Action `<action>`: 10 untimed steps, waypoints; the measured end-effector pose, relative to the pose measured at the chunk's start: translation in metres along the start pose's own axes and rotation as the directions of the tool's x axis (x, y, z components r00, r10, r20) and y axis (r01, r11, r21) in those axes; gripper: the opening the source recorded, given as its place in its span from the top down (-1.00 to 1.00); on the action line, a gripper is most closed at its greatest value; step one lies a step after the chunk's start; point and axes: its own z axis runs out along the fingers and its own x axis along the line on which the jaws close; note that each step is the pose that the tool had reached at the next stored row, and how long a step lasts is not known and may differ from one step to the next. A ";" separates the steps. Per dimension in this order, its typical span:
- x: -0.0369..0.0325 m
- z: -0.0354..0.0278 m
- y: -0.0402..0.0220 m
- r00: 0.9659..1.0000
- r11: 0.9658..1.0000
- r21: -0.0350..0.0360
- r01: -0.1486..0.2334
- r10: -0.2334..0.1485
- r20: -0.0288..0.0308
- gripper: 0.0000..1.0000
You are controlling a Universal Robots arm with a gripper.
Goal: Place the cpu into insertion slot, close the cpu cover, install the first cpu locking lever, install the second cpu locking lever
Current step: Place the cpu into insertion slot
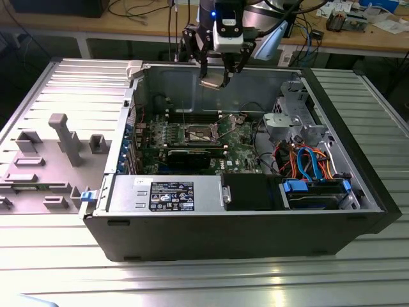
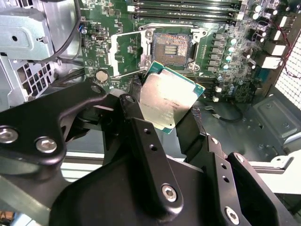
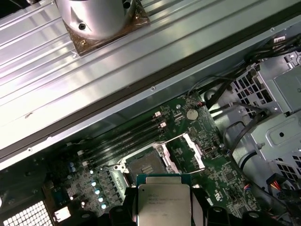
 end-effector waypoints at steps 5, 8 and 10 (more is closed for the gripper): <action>0.0000 0.0000 0.0000 1.000 1.000 0.000 -0.010 0.010 0.001 -0.09; 0.0000 0.0000 0.0000 1.000 1.000 0.000 -0.011 0.011 0.001 -0.09; 0.0000 0.0000 0.0000 1.000 1.000 0.000 -0.011 0.011 0.001 -0.09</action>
